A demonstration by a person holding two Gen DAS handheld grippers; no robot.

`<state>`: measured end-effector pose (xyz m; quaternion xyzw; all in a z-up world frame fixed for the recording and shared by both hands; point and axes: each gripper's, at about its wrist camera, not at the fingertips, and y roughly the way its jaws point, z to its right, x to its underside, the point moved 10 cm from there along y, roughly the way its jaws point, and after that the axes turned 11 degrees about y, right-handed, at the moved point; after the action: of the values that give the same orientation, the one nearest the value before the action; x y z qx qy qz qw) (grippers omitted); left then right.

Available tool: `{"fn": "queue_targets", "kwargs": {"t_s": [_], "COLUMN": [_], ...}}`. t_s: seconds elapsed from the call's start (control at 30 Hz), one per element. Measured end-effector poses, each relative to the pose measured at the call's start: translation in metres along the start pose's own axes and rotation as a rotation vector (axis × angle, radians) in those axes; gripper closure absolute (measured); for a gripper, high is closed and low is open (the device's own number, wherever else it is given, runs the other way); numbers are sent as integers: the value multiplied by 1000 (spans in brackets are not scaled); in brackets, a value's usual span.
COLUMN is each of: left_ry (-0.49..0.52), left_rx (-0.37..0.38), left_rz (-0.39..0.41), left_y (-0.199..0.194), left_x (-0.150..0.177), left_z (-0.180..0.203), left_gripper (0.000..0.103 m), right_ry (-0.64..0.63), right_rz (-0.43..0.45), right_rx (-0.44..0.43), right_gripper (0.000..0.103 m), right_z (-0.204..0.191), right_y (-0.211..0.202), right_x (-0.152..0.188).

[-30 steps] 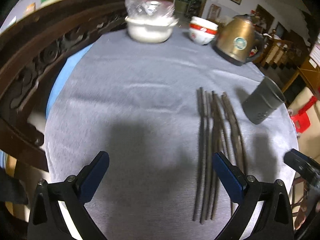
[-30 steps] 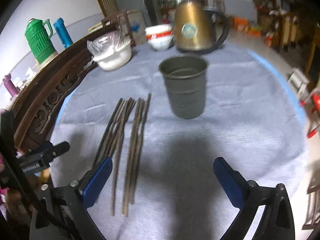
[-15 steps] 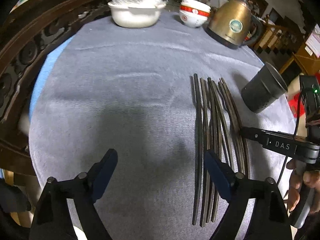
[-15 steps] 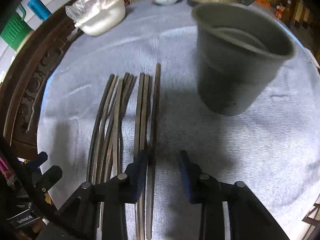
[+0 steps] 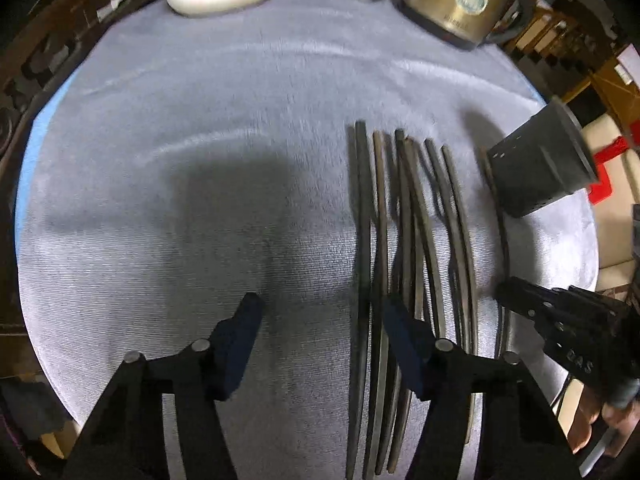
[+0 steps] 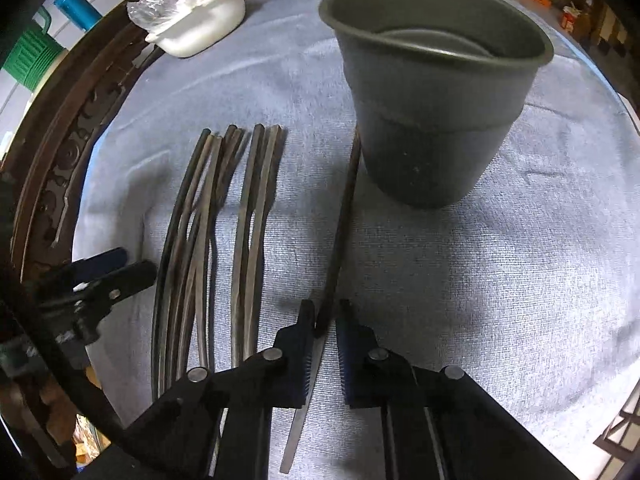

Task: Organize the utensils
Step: 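Lower the right tool and grasp one dark chopstick while the left tool grasps another, then lift the held chopsticks upright with both tools and carry them over the grey cup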

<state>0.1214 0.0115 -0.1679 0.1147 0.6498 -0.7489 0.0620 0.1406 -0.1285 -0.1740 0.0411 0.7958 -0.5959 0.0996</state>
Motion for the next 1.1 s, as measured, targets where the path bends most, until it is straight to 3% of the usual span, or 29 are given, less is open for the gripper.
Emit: {"fn": "queue_targets", "kwargs": {"t_s": [0.07,0.13,0.17,0.43,0.53,0.6,0.63,0.67,0.7,0.73,0.8,0.87,0.9,0.93,0.97,1.1], "left_ry": [10,16,22,79,71,76,78,77,68,67,81,87,84,81,76,23], "left_rx": [-14,12,18,3,12,-2,-6,-11,-21,-25,-25,-35,-23,-9,1,31], "left_rz": [-3,-13,-41,-131,-145,-141,-143,-146,-146,-150,-149,-170,-176,-180,-183,-118], "left_y": [1,-1,1,-7,-9,-10,-12,-12,-12,-10,-8,-5,-4,-4,-4,-21], "left_x": [-3,-6,-4,29,29,20,14,13,10,9,5,2,1,1,-1,-3], "left_z": [2,7,8,3,0,-2,-6,-9,-12,-13,-14,-17,-21,-22,-23,-45], "left_gripper": [45,72,97,97,96,91,88,83,82,82,86,97,97,97,97,97], "right_ry": [-17,-38,-51,-231,-218,-227,-220,-203,-185,-175,-173,-215,-218,-225,-234,-249], "right_rz": [3,2,-2,-113,-149,-145,-137,-128,-117,-106,-116,-98,-113,-125,-146,-152], "right_rx": [0,2,5,92,90,112,124,122,121,132,162,219,212,221,226,175], "right_gripper": [91,91,91,92,90,82,69,49,41,40,42,68,74,90,96,97], "right_z": [-1,3,5,10,16,14,14,12,11,12,12,8,5,4,5,1], "right_y": [1,-4,-6,-11,-15,-16,-16,-17,-16,-16,-11,-12,-12,-13,-14,-18], "right_x": [1,3,4,24,25,20,16,10,5,1,-3,-8,-9,-10,-11,-14]}}
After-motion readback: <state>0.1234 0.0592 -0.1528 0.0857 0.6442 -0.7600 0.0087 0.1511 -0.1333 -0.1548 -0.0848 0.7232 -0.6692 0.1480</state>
